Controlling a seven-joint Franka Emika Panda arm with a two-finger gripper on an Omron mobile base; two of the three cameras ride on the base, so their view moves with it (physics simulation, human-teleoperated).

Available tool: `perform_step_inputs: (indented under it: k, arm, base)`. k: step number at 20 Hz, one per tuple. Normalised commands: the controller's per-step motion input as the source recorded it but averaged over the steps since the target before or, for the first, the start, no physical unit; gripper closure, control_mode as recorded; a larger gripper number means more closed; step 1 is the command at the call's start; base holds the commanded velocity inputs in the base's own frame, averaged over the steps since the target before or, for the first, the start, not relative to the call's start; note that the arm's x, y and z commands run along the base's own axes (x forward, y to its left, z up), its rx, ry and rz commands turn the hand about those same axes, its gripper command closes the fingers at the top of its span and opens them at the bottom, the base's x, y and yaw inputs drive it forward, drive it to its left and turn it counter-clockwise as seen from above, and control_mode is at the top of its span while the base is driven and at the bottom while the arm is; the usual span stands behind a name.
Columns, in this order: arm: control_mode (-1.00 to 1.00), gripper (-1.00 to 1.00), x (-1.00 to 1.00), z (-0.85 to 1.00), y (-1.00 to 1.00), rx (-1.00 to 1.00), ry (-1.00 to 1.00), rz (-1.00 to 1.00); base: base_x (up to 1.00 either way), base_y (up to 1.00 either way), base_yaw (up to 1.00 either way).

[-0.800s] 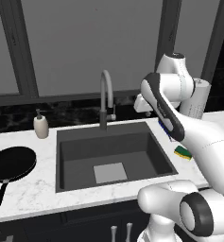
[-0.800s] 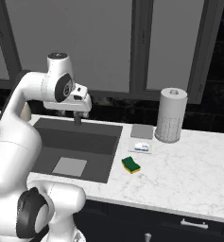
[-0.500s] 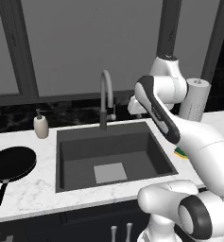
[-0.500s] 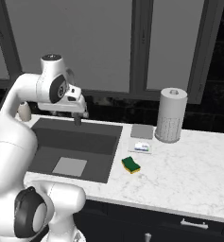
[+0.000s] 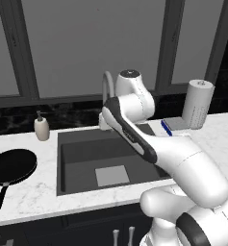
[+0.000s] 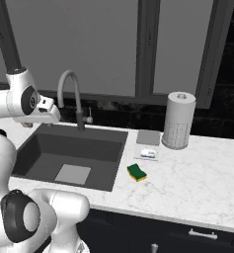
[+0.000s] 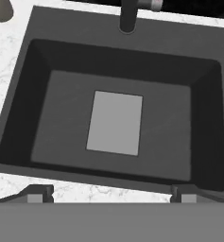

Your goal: Pick the pan and sponge and place them into the sink. Then turn on the water.

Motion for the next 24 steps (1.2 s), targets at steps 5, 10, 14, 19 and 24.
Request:
perform_step_inputs:
  k: [5,10,14,19,24]
  arm:
    - [-1.00,-1.00,0.09,-0.39,1.00,-0.12,0.08,0.00]
    - [-1.00,-1.00,0.04,-0.23,0.68,-0.06,0.05,0.00]
    - [-1.00,-1.00,0.00,-0.02,0.01,-0.01,0.00,0.00]
    - [-1.00,-1.00,0.18,-0.27,0.45,0.00,0.00,0.00]
    - [-1.00,-1.00,0.32,-0.27,0.77,0.00,0.01,0.00]
  base:
    - [0.00,0.00,0.00]
    - [0.00,0.00,0.00]
    - [0.00,0.00,0.00]
    - [0.00,0.00,0.00]
    - [0.00,0.00,0.00]
